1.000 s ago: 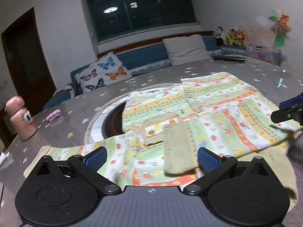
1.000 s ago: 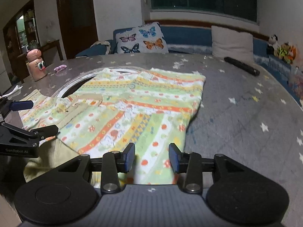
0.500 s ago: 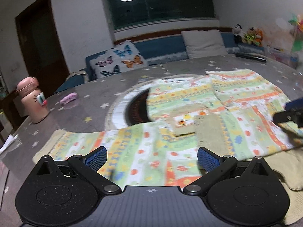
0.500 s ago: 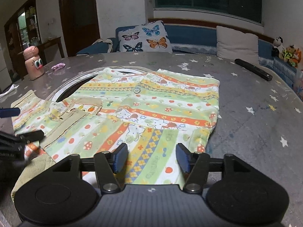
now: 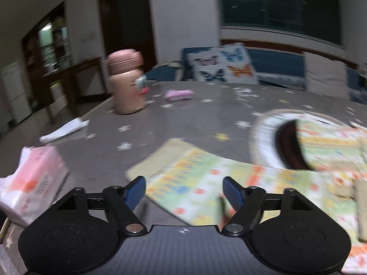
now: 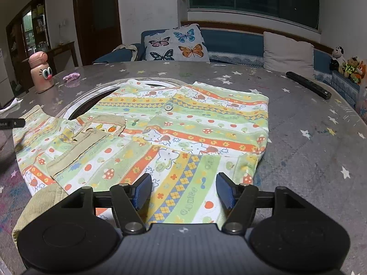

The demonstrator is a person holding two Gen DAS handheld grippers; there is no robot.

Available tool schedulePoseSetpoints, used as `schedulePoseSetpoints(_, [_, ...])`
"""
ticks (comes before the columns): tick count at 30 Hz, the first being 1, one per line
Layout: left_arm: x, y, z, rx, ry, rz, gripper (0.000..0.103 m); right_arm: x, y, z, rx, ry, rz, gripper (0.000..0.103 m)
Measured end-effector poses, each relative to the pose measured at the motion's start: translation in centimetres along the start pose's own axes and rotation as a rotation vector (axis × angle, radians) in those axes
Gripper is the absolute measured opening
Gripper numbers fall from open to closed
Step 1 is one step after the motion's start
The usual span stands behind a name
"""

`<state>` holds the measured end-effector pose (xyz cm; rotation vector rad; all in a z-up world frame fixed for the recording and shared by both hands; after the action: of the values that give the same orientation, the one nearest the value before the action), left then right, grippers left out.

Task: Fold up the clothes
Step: 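Grasp the other sleeve cuff with the left gripper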

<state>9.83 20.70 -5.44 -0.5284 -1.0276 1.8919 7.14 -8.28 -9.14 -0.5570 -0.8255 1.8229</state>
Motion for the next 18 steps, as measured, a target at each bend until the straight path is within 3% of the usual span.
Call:
schedulePoseSetpoints(7, [4.2, -0.4, -2.6, 0.044, -0.058, 0.091, 0.046, 0.1, 0.0, -0.1, 0.002, 0.002, -0.001, 0.064])
schedulePoseSetpoints(12, [5.2, -0.2, -3.6, 0.061, -0.008, 0.137, 0.039, 0.1, 0.0, -0.1, 0.002, 0.003, -0.003, 0.064])
schedulePoseSetpoints(18, [4.4, -0.3, -3.1, 0.052, 0.055, 0.145, 0.012, 0.0, -0.1, -0.1, 0.001, 0.002, -0.004, 0.064])
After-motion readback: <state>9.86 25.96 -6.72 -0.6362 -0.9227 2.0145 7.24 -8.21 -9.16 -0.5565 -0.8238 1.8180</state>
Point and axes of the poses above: each gripper's, at about its wrist camera, not at the fingertips, and z roughly against the way its jaws point, x to its left, y to its underside, the point moved 9 cm from there along -z, roughly the way its jaws point, and after that the axes turned 3 degrees about z, right-handed, at the moved point
